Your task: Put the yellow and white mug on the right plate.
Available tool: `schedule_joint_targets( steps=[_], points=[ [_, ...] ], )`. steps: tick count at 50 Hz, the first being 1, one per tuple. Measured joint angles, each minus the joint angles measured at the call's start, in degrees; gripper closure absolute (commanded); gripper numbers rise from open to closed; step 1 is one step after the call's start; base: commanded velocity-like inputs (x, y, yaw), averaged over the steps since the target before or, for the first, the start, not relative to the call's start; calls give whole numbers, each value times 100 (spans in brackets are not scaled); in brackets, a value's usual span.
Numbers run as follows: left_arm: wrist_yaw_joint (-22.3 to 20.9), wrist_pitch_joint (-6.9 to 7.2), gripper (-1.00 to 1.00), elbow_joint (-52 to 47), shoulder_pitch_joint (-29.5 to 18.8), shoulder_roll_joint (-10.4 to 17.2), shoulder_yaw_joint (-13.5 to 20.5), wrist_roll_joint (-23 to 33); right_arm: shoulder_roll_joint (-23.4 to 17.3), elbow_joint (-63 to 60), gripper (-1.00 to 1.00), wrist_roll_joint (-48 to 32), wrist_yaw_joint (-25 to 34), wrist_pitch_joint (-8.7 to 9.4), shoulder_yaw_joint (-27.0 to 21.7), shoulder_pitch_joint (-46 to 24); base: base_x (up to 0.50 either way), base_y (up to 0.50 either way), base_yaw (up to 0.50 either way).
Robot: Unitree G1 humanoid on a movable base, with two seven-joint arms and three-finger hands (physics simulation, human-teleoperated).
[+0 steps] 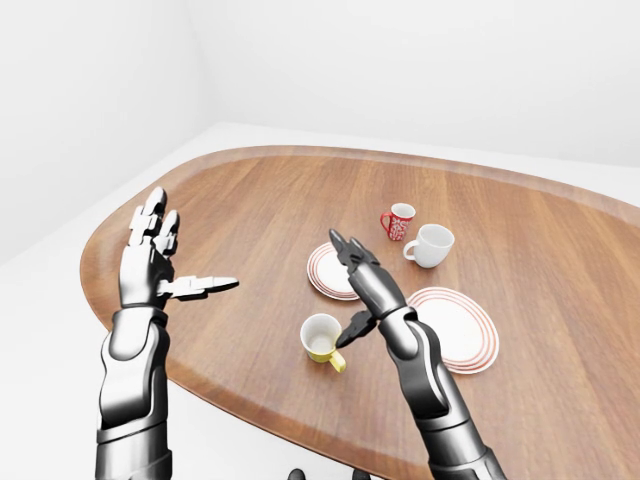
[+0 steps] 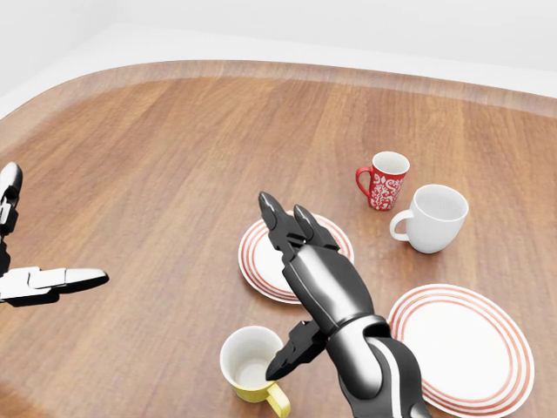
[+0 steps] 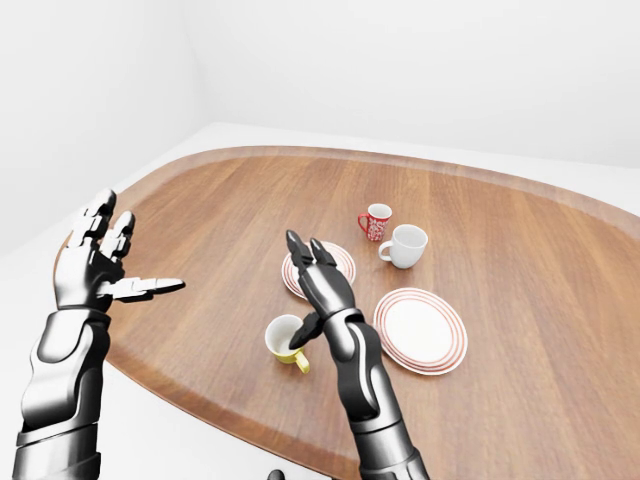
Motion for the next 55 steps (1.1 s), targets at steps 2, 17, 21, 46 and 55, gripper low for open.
schedule_joint_targets(
  steps=[2, 17, 21, 46, 55],
  points=[
    [1, 0, -88, -1, -1, 4, 3, -3, 15, 98, -100, 6, -32, 0, 9, -28, 0, 0, 0],
    [-8, 0, -88, -20, 14, -2, -5, 7, 139, 872, -100, 70, -404, 0, 116, -131, 0, 0, 0],
    [-13, 0, -88, -28, 20, -8, -8, 13, 165, 1058, -100, 83, -497, 0, 136, -152, 0, 0, 0],
    [-35, 0, -88, -69, 51, -37, -19, 36, 271, 2171, -100, 121, -1048, 0, 195, -283, 0, 0, 0],
    [-40, 0, -88, -75, 57, -41, -20, 41, 310, 2625, -100, 128, -1255, 0, 193, -375, 0, 0, 0]
  ],
)
